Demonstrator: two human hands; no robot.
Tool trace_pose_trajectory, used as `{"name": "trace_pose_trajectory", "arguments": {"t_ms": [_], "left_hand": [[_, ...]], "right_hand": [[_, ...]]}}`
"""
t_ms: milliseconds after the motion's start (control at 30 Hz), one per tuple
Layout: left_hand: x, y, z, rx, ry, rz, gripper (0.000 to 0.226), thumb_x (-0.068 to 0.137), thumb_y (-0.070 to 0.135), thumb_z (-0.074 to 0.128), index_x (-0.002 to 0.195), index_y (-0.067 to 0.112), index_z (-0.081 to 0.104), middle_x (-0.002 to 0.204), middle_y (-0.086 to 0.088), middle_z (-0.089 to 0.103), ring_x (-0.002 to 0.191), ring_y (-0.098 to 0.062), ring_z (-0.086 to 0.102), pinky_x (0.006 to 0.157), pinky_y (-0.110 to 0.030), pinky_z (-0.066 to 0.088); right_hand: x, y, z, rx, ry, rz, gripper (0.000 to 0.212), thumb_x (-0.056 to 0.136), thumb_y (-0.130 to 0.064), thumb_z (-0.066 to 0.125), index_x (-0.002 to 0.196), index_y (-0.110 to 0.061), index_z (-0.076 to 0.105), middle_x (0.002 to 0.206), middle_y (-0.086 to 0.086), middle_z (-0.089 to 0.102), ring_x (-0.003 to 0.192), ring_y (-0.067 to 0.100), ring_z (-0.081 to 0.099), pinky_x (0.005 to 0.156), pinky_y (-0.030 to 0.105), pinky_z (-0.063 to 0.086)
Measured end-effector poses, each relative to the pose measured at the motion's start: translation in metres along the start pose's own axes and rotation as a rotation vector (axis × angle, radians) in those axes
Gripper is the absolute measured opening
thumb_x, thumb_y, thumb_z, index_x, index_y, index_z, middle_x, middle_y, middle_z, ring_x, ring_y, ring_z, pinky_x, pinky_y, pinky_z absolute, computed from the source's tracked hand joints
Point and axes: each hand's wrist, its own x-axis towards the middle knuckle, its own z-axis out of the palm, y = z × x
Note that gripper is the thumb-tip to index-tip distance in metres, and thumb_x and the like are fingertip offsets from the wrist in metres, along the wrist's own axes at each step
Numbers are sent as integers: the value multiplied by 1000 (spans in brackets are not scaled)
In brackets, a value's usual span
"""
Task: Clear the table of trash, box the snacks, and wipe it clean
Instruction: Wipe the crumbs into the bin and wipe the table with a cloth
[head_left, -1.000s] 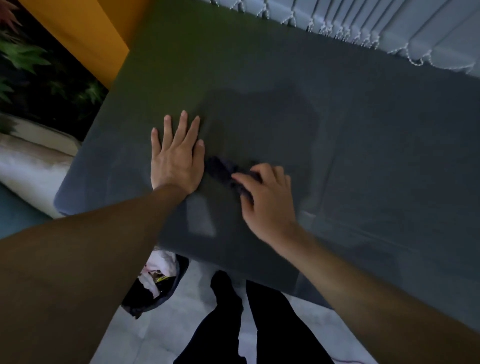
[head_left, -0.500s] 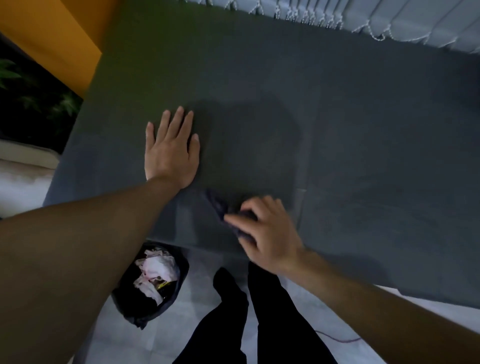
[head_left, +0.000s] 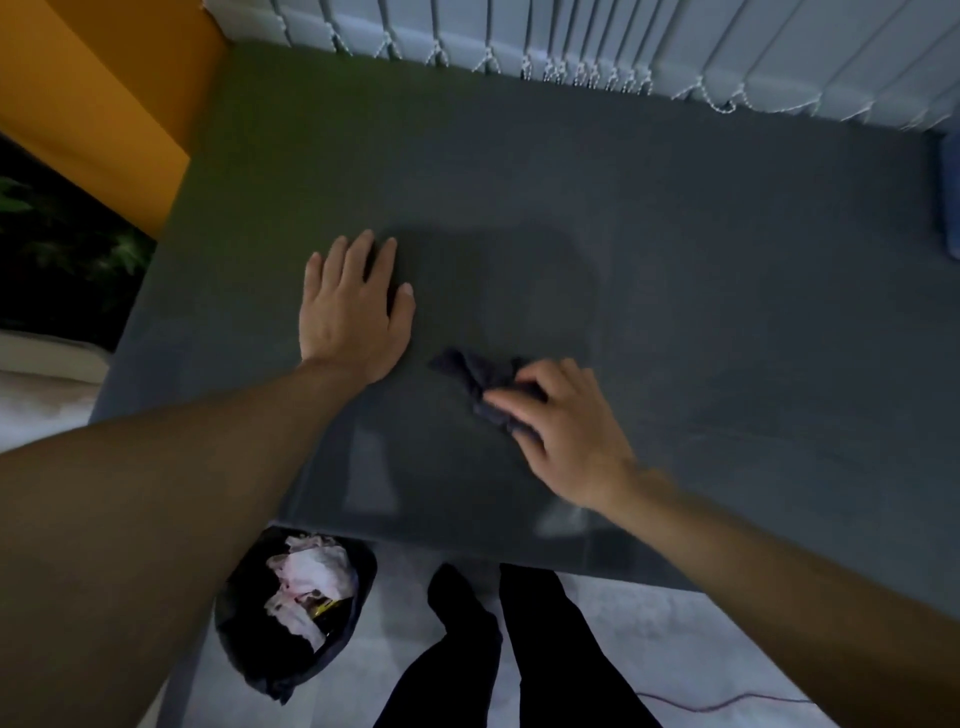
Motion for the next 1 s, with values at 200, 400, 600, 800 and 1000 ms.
{"name": "trace_pose_trajectory", "arguments": {"t_ms": [200,400,600,800,1000], "left_hand": [[48,29,12,-46,-57,-26,59,104,41,27,159,23,17,168,-1,6,153,-34,4,123,-53,5],[58,36,26,8,-79,-121,68,98,62,8,159,32,3,168,3,-1,153,-31,-7,120,-59,-5],[57,39,24,35,-94,-125,74,94,72,5,158,35,-1,168,4,-3,153,-31,-8,117,-66,-2],[59,36,26,34,-102,-117,73,95,71,7,158,36,-3,168,5,-5,153,-29,-10,117,-66,0],[58,36,26,32,-90,-101,72,97,69,11,159,34,2,168,3,-1,153,-31,-7,118,-66,2]], "right_hand": [[51,50,-20,-60,100,180,32,88,-18,63,117,-28,70,106,5,57,96,30,52,82,44,43],[47,58,-18,17,75,76,33,87,-22,57,118,-26,69,109,3,57,97,26,51,82,40,41],[123,113,-33,-56,100,138,33,88,-20,58,119,-26,71,106,8,58,96,33,53,84,43,43],[144,114,-27,1,84,121,32,90,-23,53,117,-24,70,104,5,56,95,29,51,82,43,42],[195,149,-38,-46,43,-7,30,89,-19,58,115,-25,72,106,8,58,97,33,52,83,43,42]]}}
